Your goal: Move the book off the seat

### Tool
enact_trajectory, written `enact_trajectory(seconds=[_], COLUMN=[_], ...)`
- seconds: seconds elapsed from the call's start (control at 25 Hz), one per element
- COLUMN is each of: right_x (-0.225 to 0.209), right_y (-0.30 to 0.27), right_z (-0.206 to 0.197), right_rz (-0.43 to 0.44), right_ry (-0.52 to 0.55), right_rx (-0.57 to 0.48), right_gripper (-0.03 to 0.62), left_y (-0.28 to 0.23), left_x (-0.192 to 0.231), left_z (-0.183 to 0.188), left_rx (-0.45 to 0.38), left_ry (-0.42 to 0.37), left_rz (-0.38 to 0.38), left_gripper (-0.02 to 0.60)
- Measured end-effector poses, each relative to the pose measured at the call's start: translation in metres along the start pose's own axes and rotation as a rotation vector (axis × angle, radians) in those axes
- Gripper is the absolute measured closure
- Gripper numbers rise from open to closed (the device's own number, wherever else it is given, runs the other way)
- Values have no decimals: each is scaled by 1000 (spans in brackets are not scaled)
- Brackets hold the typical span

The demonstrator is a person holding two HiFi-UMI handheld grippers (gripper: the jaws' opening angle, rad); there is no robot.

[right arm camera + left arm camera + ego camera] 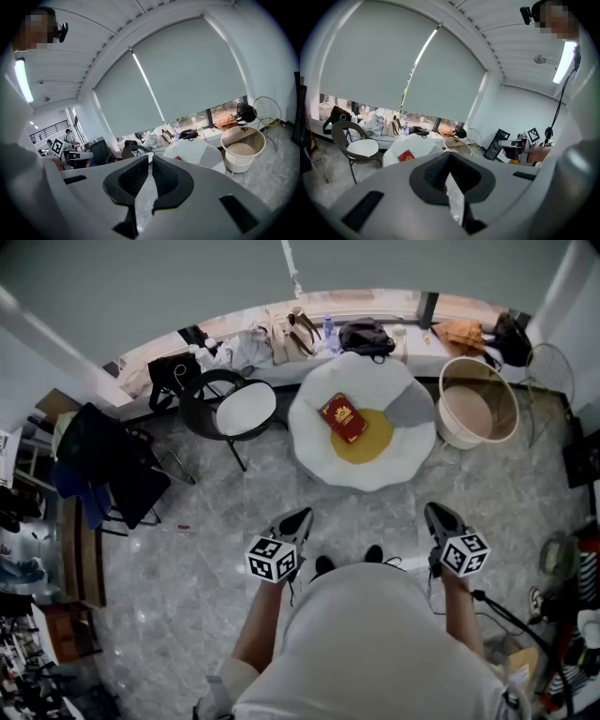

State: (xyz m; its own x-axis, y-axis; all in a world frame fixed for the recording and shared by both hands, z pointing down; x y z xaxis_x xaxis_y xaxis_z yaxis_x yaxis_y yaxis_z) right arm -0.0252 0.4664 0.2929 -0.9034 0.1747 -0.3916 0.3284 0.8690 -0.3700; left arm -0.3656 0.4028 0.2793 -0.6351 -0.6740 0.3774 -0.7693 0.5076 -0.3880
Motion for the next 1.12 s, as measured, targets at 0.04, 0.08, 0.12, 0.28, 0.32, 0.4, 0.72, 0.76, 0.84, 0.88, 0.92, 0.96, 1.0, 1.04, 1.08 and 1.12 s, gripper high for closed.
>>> enact_trajectory(seconds=[0.04,0.08,0.12,0.28,0.32,0.4,0.72,0.76,0.84,0.88,0.92,0.96,1.0,1.04,1.08,1.12], right_x=[0,0,0,-4,-5,-6,-16,-19,-24,-27,-31,-34,-39,-43,-47,-51], right_y=[0,1,1,2,3,3,3,3,5,5,6,8,10,12,14,16], right_z=[0,-1,-1,-1,0,0,4,3,2,3,4,5,6,7,7,7], right_rz=[0,-1,-1,4,6,9,13,16,24,26,25,23,20,20,20,22], right_ry=[3,5,8,9,8,7,-16,-20,-19,-16,-11,-9,-10,-12,-13,-12], right_rx=[2,4,6,5,5,6,26,27,29,32,37,43,48,50,53,57], right_gripper=[542,542,542,542,542,542,542,542,541,542,541,541,542,540,540,540], left_y=[0,0,-1,-4,-5,-6,-13,-14,-15,-17,-19,-21,-23,-26,-28,-30], left_x=[0,0,-1,-4,-5,-6,-12,-13,-15,-17,-19,-21,-25,-28,-32,-35], left_z=[-1,-2,-3,-5,-5,-7,-12,-12,-14,-14,-15,-16,-16,-17,-18,-19], left_rx=[0,0,0,1,3,3,13,12,11,10,9,8,7,6,3,0], left_ry=[0,1,2,5,6,8,22,24,30,34,39,43,48,53,58,63], left_rz=[0,0,0,1,2,4,19,23,31,35,39,43,47,50,53,56], left_gripper=[580,580,580,580,580,578,579,578,579,579,579,578,579,578,578,579])
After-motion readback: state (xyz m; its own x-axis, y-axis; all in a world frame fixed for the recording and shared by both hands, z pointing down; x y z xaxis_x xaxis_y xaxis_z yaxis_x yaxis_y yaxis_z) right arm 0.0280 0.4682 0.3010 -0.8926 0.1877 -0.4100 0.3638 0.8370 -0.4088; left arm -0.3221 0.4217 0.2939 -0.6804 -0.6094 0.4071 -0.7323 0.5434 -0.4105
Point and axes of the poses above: the fingertips, and each gripper's own axes: y backward along the fingers, x to its left, z out of its top, the point moved 4 cm from there along y, backward along the fingers, and after that the axes turned 3 degrees about -z, right-handed, at the moved point
